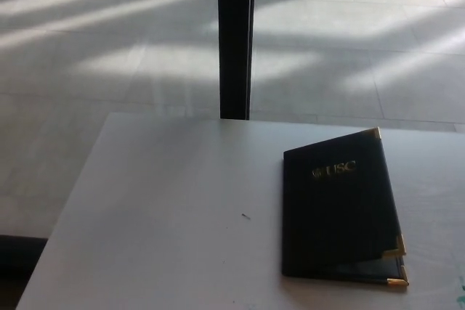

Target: There is a diary kept infront of the robot and the robot uses its right hand to grab its cover and puses it to the left to open it.

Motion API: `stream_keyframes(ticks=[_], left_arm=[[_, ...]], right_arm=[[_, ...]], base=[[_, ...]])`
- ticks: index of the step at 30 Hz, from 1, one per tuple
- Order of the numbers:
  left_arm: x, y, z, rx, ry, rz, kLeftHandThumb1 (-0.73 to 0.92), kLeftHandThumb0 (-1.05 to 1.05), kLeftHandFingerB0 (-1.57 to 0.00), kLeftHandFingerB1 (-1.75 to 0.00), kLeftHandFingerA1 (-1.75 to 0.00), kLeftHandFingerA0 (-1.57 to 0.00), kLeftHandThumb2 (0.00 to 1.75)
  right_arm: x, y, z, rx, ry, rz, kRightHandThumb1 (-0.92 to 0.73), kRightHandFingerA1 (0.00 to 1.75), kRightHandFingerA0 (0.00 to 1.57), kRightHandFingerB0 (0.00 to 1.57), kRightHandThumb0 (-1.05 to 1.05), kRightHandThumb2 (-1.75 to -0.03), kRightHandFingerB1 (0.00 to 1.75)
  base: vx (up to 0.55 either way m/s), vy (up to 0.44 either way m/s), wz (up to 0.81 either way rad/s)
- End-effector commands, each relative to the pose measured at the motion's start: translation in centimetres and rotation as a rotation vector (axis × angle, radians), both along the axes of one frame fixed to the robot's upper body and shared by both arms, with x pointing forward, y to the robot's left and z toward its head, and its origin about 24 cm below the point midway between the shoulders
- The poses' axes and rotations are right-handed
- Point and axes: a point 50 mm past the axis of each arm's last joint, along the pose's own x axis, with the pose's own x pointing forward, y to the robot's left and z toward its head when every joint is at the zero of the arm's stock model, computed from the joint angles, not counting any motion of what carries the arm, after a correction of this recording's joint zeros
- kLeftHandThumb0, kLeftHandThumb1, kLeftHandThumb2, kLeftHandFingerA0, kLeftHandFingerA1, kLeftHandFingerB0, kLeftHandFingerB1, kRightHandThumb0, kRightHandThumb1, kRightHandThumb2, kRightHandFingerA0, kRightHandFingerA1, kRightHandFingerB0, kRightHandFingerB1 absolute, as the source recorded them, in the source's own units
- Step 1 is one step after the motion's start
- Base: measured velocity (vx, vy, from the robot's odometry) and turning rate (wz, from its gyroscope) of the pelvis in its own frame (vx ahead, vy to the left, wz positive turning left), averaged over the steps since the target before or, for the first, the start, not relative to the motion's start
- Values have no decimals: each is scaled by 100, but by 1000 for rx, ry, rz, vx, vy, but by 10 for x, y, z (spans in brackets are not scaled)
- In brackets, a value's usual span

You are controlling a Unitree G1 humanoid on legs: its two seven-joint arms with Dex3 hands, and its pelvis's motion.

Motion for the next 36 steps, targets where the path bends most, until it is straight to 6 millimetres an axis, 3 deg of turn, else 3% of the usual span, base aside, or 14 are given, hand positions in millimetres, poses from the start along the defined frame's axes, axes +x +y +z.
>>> stream_keyframes(ticks=[1,3,4,5,6,16,18,20,21,28,29,30,34,36], left_arm=[[-6,5,3,-5,0,5,92,-105,-15,-130,-149,-24,107],[-6,6,3,-9,0,11,92,-105,-15,-131,-152,-27,107],[-6,5,3,-11,1,15,92,-105,-12,-153,-175,-19,111],[-6,5,3,-12,-1,20,92,-105,-17,-133,-154,-28,106],[-6,5,3,-9,-2,20,92,-105,-11,-150,-175,-21,115],[-5,5,3,-8,5,11,92,-105,-14,-150,-175,-24,109],[-8,4,1,-9,7,7,92,-105,-17,-133,-153,-28,108],[-8,2,0,-15,9,13,92,-105,-11,-149,-175,-22,115],[-7,2,0,-15,10,15,92,-105,-12,-149,-175,-23,116],[-6,3,1,-16,-4,21,92,-105,-13,-151,-175,-23,113],[-6,3,1,-17,-2,26,92,-105,-38,-131,-147,-46,119],[-6,3,1,-20,-6,28,92,-105,-10,-149,-175,-21,112],[-6,3,1,-18,-3,33,92,-105,-8,-148,-175,-21,108],[-7,3,0,-16,-2,25,92,-105,-37,-130,-148,-46,120]], right_arm=[[4,13,-24,77,104,6,-92,44,23,18,-78,-81,40],[6,18,-29,104,122,-1,-92,45,24,20,-78,-78,41],[8,21,-32,127,122,12,-92,44,21,17,-78,-79,40],[9,22,-33,128,128,16,-92,45,22,18,-78,-80,40],[9,27,-38,123,146,29,-92,47,25,18,-84,-76,41],[11,51,-54,150,190,60,-92,45,26,20,-83,-78,41],[15,58,-56,156,196,72,-92,44,27,23,-85,-76,42],[17,64,-57,179,187,94,-81,50,20,19,-82,-108,49],[17,67,-57,180,181,103,-92,45,24,19,-84,-78,41],[18,96,-61,167,193,165,-92,42,20,16,-78,-83,39],[17,98,-63,169,203,170,-92,43,19,14,-77,-84,39],[16,101,-66,180,212,175,-57,49,0,1,-35,-116,49],[12,106,-73,225,220,174,-59,50,0,0,-35,-117,50],[11,110,-77,227,230,179,-58,49,0,0,-35,-116,49]], base=[[0,0,0],[0,0,0],[0,0,0],[0,0,0],[0,0,0],[0,0,0],[0,0,0],[0,0,0],[0,0,0],[0,0,0],[0,0,0],[0,0,0],[0,0,0],[0,0,0]])
